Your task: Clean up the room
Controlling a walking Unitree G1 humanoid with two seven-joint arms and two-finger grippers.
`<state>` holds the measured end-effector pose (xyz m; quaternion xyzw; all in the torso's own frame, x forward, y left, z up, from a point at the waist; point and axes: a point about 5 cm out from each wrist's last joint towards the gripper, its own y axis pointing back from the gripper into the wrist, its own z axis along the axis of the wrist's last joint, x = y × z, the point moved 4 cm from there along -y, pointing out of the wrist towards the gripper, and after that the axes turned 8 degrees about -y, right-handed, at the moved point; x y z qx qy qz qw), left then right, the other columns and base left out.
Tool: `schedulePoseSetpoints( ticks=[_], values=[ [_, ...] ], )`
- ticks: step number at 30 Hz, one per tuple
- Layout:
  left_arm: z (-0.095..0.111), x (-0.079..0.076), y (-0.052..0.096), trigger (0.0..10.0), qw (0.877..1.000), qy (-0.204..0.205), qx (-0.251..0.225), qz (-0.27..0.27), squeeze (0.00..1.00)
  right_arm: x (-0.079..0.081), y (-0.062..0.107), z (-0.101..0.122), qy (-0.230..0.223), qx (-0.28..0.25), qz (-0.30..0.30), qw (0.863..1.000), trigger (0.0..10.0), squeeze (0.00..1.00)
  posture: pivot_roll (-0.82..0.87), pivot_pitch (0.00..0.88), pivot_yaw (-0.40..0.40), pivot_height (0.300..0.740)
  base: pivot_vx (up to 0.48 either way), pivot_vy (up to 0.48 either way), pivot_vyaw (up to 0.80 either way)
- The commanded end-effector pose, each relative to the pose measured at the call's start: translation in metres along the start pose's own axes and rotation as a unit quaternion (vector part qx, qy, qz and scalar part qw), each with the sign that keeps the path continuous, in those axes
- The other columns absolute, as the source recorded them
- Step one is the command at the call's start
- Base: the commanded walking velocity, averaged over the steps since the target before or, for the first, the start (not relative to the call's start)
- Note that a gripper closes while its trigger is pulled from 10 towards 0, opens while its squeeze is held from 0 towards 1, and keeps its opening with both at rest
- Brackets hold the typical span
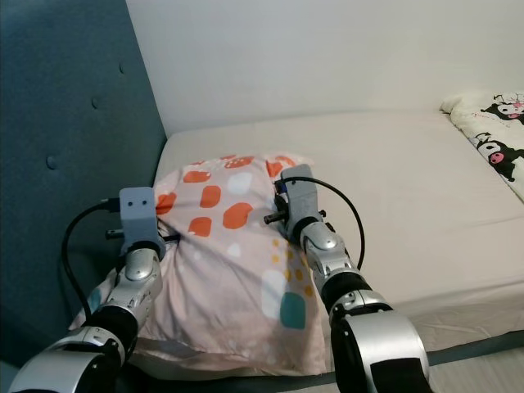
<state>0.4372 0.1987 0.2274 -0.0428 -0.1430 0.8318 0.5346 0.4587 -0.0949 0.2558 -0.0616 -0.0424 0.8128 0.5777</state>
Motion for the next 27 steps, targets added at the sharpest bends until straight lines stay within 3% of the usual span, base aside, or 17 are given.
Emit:
schedulePoseSetpoints(
  ticks=[1,6,7,8,10,11,19,27],
  values=[
    [0.003,0.046,-0.009,10.0,0.997,0.012,-0.017,0.08,0.0,-0.026,0.004,0.008,0.014,-0.01,-0.042,0.999,10.0,0.0,0.13,0.33,-0.013,0.594,0.0,0.0,0.0],
    [0.009,0.052,-0.011,10.0,0.995,0.008,-0.031,0.098,0.0,-0.026,0.004,0.009,0.018,-0.01,-0.046,0.999,10.0,0.0,0.13,0.325,-0.014,0.594,0.0,0.0,0.0],
    [0.01,0.052,-0.011,10.0,0.994,0.007,-0.033,0.101,0.05,-0.026,0.004,0.01,0.019,-0.01,-0.046,0.999,10.0,0.0,0.13,0.325,-0.014,0.594,0.0,0.0,0.0],
    [0.011,0.054,-0.011,10.0,0.994,0.005,-0.036,0.107,0.2,-0.026,0.004,0.01,0.02,-0.01,-0.046,0.999,10.0,0.0,0.13,0.325,-0.014,0.594,0.0,0.0,0.0],
    [0.012,0.055,-0.011,10.0,0.993,0.005,-0.038,0.109,0.2,-0.026,0.004,0.009,0.02,-0.01,-0.046,0.999,10.0,0.0,0.13,0.325,-0.014,0.594,0.0,0.0,0.0],
    [0.012,0.058,-0.011,10.0,0.991,-0.004,-0.039,0.125,0.42,-0.027,0.004,0.008,0.021,-0.008,-0.047,0.999,10.0,0.0,0.13,0.325,-0.014,0.594,0.0,0.0,0.0],
    [0.011,0.06,-0.009,10.0,0.989,-0.007,-0.036,0.146,0.39,-0.029,0.006,0.003,0.027,-0.001,-0.052,0.998,10.0,0.0,0.13,0.328,-0.012,0.594,0.0,0.0,0.0],
    [0.015,0.048,-0.009,10.0,0.993,0.006,-0.049,0.107,0.38,-0.028,0.006,0.004,0.026,-0.005,-0.052,0.998,10.0,0.0,0.13,0.327,-0.011,0.594,0.0,0.0,0.0]
  ],
)
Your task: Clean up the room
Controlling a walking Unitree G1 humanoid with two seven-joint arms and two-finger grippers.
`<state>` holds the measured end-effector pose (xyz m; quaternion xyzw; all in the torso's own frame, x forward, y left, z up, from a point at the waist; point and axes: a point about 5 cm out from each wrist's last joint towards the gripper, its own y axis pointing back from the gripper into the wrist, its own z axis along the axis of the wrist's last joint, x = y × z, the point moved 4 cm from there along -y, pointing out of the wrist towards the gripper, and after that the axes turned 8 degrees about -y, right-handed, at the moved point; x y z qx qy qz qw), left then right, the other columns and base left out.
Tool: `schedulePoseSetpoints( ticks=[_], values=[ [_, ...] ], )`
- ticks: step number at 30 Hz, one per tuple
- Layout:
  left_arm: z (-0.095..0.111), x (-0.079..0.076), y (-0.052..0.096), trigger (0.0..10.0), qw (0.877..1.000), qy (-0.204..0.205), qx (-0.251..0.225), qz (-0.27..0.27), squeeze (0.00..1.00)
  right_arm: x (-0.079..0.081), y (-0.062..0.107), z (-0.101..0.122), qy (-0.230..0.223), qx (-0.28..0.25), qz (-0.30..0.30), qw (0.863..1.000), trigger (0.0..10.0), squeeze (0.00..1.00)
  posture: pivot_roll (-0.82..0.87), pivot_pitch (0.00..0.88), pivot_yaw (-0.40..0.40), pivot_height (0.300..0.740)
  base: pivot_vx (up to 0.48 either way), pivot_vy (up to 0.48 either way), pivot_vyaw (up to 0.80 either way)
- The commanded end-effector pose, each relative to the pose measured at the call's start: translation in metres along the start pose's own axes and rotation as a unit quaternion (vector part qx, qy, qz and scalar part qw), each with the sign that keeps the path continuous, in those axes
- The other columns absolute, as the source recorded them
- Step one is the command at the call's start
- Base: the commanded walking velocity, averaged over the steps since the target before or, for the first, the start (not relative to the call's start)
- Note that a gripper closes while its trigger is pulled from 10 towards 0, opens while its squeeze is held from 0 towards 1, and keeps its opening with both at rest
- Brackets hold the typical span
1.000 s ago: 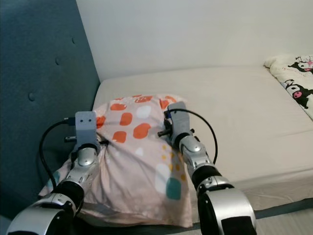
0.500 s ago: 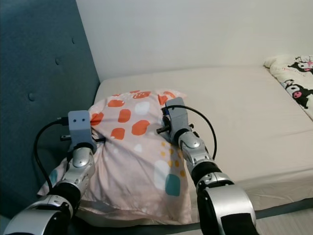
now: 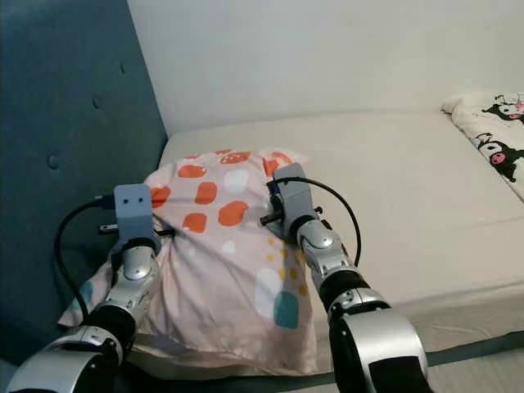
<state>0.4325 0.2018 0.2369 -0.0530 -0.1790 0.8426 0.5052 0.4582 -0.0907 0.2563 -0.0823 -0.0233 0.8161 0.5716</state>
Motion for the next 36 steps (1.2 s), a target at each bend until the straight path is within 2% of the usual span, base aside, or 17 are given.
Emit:
schedulePoseSetpoints(
  ticks=[1,3,4,5,7,13,14,17,19,25,28,32,36],
  values=[
    [0.003,0.042,-0.012,10.0,0.997,0.019,-0.012,0.078,0.38,-0.032,0.008,0.001,-0.002,-0.006,-0.062,0.998,10.0,0.0,0.13,0.327,-0.011,0.594,0.0,0.0,0.0],
    [0.004,0.041,-0.012,10.0,0.997,0.023,-0.013,0.072,0.41,-0.032,0.008,0.001,-0.001,-0.006,-0.062,0.998,10.0,0.0,0.13,0.329,-0.012,0.594,0.0,0.0,0.0],
    [0.003,0.039,-0.012,10.0,0.997,0.028,-0.011,0.066,0.51,-0.032,0.008,0.0,-0.001,-0.005,-0.062,0.998,10.0,0.0,0.13,0.329,-0.012,0.594,0.0,0.0,0.0],
    [0.003,0.039,-0.012,10.0,0.997,0.028,-0.011,0.066,0.51,-0.032,0.008,0.0,-0.001,-0.005,-0.062,0.998,10.0,0.0,0.13,0.329,-0.012,0.594,0.0,0.0,0.0],
    [0.001,0.033,-0.01,10.0,0.998,0.039,-0.012,0.046,1.0,-0.032,0.008,-0.001,0.0,-0.004,-0.063,0.998,10.0,0.0,0.14,0.333,-0.013,0.594,0.0,0.0,0.0],
    [-0.003,0.025,-0.004,10.0,0.999,0.044,-0.009,0.031,1.0,-0.033,0.009,-0.003,0.001,-0.001,-0.065,0.998,10.0,0.0,0.14,0.333,-0.012,0.594,0.0,0.0,0.0],
    [-0.009,0.019,0.002,10.0,0.999,0.039,-0.001,0.027,0.03,-0.036,0.011,-0.007,-0.001,0.003,-0.071,0.997,10.0,0.0,0.14,0.334,-0.011,0.594,0.0,0.0,0.0],
    [-0.012,0.017,0.006,10.0,0.999,0.042,0.0,0.022,0.0,-0.037,0.012,-0.01,-0.005,0.005,-0.076,0.997,10.0,0.0,0.14,0.333,-0.009,0.594,0.0,0.0,0.0],
    [-0.023,0.014,0.02,10.0,0.998,0.06,-0.006,-0.009,0.0,-0.041,0.017,-0.021,-0.021,0.012,-0.088,0.996,10.0,0.0,0.15,0.333,-0.007,0.594,0.0,0.0,0.0],
    [-0.031,0.014,0.035,10.0,0.996,0.073,-0.016,-0.056,0.0,-0.048,0.026,-0.037,-0.041,0.02,-0.106,0.993,10.0,0.0,0.15,0.334,-0.006,0.594,0.0,0.0,0.0],
    [-0.036,0.015,0.046,10.0,0.991,0.074,-0.021,-0.105,0.0,-0.051,0.034,-0.057,-0.054,0.039,-0.121,0.99,10.0,0.0,0.15,0.34,-0.001,0.594,0.0,0.0,0.0],
    [-0.038,0.015,0.049,10.0,0.99,0.08,-0.014,-0.114,0.0,-0.052,0.039,-0.068,-0.063,0.057,-0.13,0.988,10.0,0.0,0.16,0.345,0.0,0.594,0.0,0.0,0.0],
    [-0.036,0.009,0.055,10.0,0.988,0.096,-0.001,-0.121,0.0,-0.058,0.045,-0.081,-0.093,0.08,-0.159,0.98,10.0,0.0,0.16,0.342,0.001,0.594,0.0,0.0,0.0]
  ],
)
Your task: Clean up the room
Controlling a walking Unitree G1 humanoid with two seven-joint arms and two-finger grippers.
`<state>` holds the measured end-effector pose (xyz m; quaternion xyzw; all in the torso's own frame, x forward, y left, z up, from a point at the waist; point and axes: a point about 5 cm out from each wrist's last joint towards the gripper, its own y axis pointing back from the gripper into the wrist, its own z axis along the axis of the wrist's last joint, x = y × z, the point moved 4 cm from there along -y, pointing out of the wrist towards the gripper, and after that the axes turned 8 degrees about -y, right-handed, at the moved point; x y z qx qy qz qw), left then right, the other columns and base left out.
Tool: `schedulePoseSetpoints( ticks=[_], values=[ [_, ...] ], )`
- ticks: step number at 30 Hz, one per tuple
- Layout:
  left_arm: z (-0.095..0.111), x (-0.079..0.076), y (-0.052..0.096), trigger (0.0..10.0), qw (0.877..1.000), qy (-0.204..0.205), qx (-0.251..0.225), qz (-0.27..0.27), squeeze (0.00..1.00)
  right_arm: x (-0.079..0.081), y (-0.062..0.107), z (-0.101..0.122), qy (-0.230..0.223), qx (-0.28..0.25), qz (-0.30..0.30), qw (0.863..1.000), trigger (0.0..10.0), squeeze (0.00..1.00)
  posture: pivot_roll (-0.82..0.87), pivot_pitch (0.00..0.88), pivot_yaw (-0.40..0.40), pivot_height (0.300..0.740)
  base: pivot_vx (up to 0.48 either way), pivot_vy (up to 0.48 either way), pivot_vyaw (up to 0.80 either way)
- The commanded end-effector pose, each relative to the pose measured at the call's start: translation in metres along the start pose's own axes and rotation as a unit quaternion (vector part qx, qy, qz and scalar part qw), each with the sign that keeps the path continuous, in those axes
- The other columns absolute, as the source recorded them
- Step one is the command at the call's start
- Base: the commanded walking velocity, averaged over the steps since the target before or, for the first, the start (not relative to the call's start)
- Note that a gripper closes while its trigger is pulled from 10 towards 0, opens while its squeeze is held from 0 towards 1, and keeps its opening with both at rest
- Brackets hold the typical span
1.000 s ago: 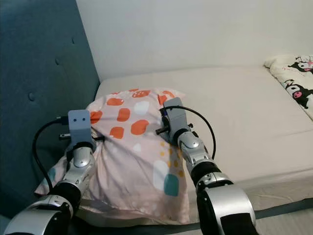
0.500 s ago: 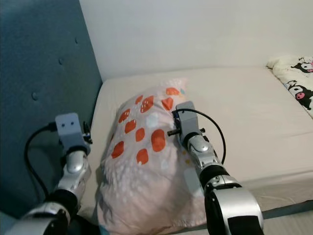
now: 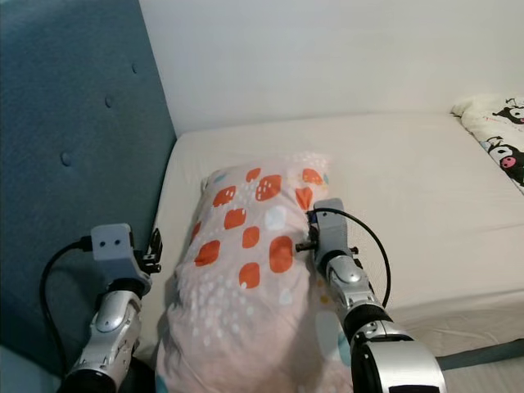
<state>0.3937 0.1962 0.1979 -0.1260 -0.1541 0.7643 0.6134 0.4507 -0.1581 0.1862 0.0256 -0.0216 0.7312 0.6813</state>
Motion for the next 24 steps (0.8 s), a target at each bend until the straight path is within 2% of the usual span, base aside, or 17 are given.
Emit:
schedulePoseSetpoints(
  ticks=[1,3,7,9,11,14,21,22,24],
  values=[
    [-0.01,-0.007,0.012,10.0,0.999,0.013,0.031,-0.015,0.0,-0.014,0.005,-0.014,-0.032,0.021,-0.037,0.999,10.0,0.0,0.16,0.345,0.003,0.594,0.0,0.0,0.0],
    [-0.01,-0.007,0.012,10.0,0.999,0.013,0.031,-0.015,0.0,-0.014,0.005,-0.014,-0.032,0.021,-0.037,0.999,10.0,0.0,0.16,0.345,0.003,0.594,0.0,0.0,0.0],
    [-0.003,-0.018,0.023,10.0,0.998,0.026,0.033,-0.053,0.0,-0.036,0.007,-0.012,-0.085,0.023,-0.08,0.993,10.0,0.0,0.17,0.345,-0.001,0.594,0.0,0.0,0.0],
    [-0.003,-0.018,0.023,10.0,0.998,0.026,0.033,-0.053,0.0,-0.036,0.007,-0.012,-0.085,0.023,-0.08,0.993,10.0,0.0,0.17,0.345,-0.001,0.594,0.0,0.0,0.0],
    [0.0,-0.018,0.026,10.0,0.998,0.027,0.032,-0.055,0.0,-0.045,0.006,-0.005,-0.101,0.018,-0.093,0.99,10.0,0.0,0.18,0.344,-0.006,0.594,0.0,0.0,0.0],
    [0.003,-0.018,0.028,10.0,0.997,0.027,0.034,-0.056,0.0,-0.053,0.005,0.007,-0.101,0.008,-0.099,0.99,10.0,0.0,0.18,0.344,-0.007,0.594,0.0,0.0,0.0],
    [0.007,-0.022,0.033,10.0,0.996,0.036,0.047,-0.068,0.0,-0.057,0.005,0.013,-0.103,0.001,-0.104,0.989,10.0,0.0,0.18,0.34,-0.01,0.594,0.0,0.0,0.0],
    [0.008,-0.025,0.035,10.0,0.995,0.04,0.047,-0.079,0.0,-0.056,0.005,0.011,-0.105,0.003,-0.104,0.989,10.0,0.36,0.17,0.339,-0.008,0.594,0.0,0.0,0.0],
    [0.009,-0.028,0.036,10.0,0.994,0.042,0.047,-0.088,0.0,-0.055,0.005,0.009,-0.107,0.004,-0.103,0.989,10.0,0.36,0.17,0.339,-0.008,0.594,0.0,0.0,0.0]
  ],
)
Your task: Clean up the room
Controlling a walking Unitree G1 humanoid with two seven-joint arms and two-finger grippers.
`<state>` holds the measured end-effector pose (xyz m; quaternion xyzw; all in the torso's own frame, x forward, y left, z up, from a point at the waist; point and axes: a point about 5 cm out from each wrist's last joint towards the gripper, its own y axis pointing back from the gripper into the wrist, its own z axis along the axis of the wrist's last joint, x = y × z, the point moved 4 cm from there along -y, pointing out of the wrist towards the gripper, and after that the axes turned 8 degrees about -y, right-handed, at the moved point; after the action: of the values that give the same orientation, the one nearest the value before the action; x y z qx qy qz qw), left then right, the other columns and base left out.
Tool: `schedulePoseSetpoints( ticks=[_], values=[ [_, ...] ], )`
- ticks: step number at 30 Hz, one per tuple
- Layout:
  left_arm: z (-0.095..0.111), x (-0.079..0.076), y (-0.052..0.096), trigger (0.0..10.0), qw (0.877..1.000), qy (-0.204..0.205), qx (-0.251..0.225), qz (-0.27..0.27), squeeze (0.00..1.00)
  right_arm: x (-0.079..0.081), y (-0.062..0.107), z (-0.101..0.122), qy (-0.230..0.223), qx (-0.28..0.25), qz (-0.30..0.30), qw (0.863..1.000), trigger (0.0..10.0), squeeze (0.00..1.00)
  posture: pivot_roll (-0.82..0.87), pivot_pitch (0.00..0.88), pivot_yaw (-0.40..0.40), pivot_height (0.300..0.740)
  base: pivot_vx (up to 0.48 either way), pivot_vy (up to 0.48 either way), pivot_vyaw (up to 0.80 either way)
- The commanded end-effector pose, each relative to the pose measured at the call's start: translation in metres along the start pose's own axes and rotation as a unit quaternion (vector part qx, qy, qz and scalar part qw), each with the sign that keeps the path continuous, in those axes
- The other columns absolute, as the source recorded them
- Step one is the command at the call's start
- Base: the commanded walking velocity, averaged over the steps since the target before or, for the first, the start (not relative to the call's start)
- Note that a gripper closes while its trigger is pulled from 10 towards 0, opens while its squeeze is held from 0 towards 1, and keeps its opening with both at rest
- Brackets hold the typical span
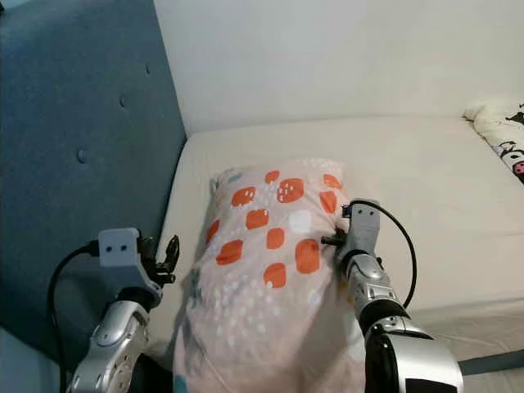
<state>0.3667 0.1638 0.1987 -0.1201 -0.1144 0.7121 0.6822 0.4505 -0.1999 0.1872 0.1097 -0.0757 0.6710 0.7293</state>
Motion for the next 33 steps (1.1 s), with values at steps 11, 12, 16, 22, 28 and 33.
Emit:
schedulePoseSetpoints(
  ticks=[11,12,16,22,28,33],
  values=[
    [-0.004,-0.033,0.023,10.0,0.991,0.019,0.018,-0.134,0.0,-0.017,0.004,-0.009,-0.029,0.0,-0.034,0.999,10.0,1.0,0.15,0.311,-0.007,0.594,0.0,0.0,0.0],
    [-0.005,-0.035,0.026,10.0,0.989,0.021,0.02,-0.144,0.0,-0.018,0.004,-0.01,-0.031,0.0,-0.036,0.999,10.0,1.0,0.15,0.311,-0.007,0.594,0.0,0.0,0.0],
    [-0.004,-0.04,0.035,10.0,0.986,0.03,0.028,-0.161,0.0,-0.026,0.007,-0.016,-0.039,-0.004,-0.055,0.998,10.0,0.49,0.14,0.296,-0.01,0.594,0.0,0.0,0.0],
    [-0.007,-0.041,0.044,10.0,0.985,0.048,0.036,-0.163,0.0,-0.037,0.014,-0.025,-0.082,-0.024,-0.078,0.993,10.0,0.0,0.13,0.264,-0.013,0.594,0.0,0.0,0.0],
    [-0.01,-0.037,0.047,10.0,0.985,0.05,0.04,-0.159,0.0,-0.039,0.018,-0.029,-0.101,-0.048,-0.08,0.991,10.0,0.0,0.11,0.233,-0.003,0.594,0.0,0.0,0.0],
    [-0.02,-0.025,0.054,10.0,0.987,0.009,0.055,-0.148,0.0,-0.023,0.027,-0.032,-0.074,-0.097,-0.037,0.992,10.0,0.0,0.09,0.196,0.009,0.594,0.0,0.0,0.0]
  ],
)
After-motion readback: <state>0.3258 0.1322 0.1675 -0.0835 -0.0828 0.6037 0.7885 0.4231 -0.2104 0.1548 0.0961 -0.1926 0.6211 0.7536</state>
